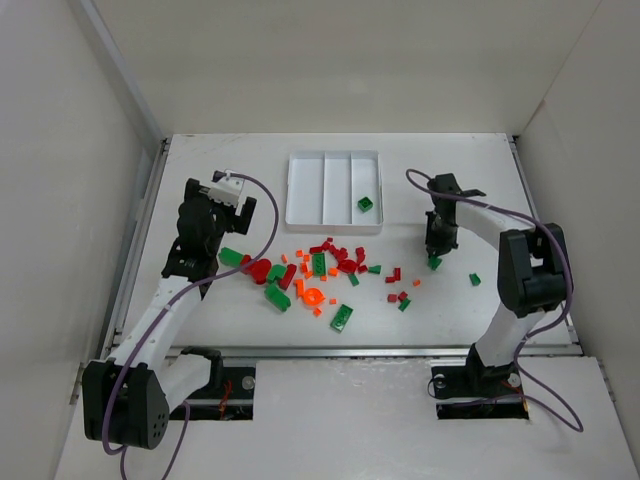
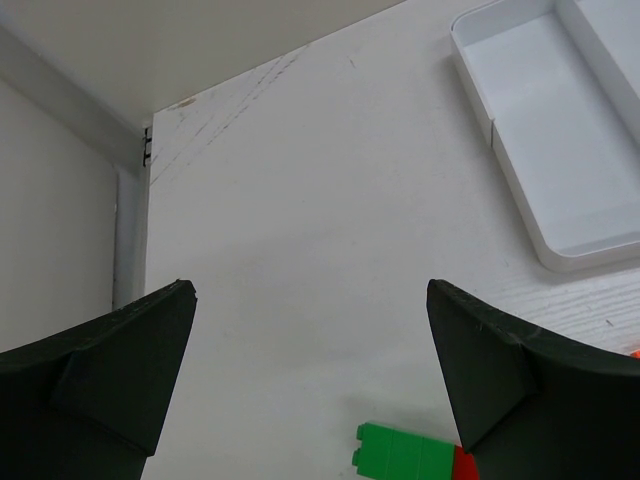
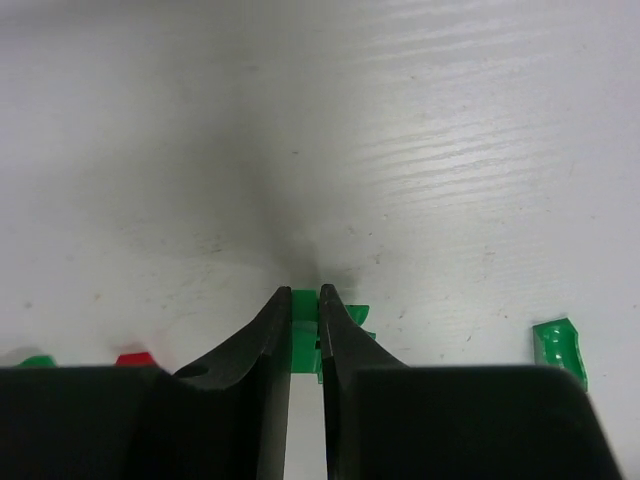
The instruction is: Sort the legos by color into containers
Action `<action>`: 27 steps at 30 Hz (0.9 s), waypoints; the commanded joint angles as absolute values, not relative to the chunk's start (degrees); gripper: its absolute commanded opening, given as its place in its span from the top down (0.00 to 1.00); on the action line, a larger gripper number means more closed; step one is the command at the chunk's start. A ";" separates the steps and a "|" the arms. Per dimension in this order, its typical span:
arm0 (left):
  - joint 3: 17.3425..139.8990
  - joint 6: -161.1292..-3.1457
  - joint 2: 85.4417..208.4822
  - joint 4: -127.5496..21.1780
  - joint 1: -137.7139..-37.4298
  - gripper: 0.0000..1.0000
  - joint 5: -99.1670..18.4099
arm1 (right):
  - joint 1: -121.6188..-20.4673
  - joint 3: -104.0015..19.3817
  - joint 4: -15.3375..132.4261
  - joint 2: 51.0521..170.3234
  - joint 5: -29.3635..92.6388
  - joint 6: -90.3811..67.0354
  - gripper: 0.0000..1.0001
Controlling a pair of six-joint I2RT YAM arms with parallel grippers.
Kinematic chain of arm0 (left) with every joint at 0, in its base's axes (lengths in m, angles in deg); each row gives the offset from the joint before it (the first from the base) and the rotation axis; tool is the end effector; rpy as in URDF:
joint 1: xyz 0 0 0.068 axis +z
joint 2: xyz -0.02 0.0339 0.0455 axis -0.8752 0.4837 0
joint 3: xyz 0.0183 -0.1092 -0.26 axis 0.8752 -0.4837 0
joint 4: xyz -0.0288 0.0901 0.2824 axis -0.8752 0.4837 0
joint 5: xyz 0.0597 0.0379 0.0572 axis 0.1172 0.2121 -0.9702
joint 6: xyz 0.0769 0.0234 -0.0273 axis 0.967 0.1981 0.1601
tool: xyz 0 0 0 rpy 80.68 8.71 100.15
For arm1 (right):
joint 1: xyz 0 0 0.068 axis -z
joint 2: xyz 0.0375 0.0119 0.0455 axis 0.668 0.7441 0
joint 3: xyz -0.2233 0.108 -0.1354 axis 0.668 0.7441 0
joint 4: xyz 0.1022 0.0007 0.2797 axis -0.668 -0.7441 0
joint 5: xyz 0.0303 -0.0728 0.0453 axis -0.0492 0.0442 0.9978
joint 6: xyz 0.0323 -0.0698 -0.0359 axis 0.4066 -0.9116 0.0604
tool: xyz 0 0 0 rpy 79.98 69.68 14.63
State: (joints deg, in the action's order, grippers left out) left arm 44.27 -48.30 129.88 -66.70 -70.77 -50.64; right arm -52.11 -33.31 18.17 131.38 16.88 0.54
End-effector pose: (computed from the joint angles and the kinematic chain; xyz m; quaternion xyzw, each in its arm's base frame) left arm 0.3067 -0.0498 0.2910 0.1914 0.7113 0.0867 0.6708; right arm 0.3734 0.0577 0.1240 0.0838 0.9872 -0.0292 0.1323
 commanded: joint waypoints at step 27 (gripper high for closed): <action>72.55 -71.78 144.15 -62.42 -79.88 0.29 -14.27 | -82.95 -65.12 51.93 126.38 17.86 12.80 1.00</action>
State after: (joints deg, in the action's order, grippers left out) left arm 69.98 -66.98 144.02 -60.25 -79.75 -16.78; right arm -80.70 -64.50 49.73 128.45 19.18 13.06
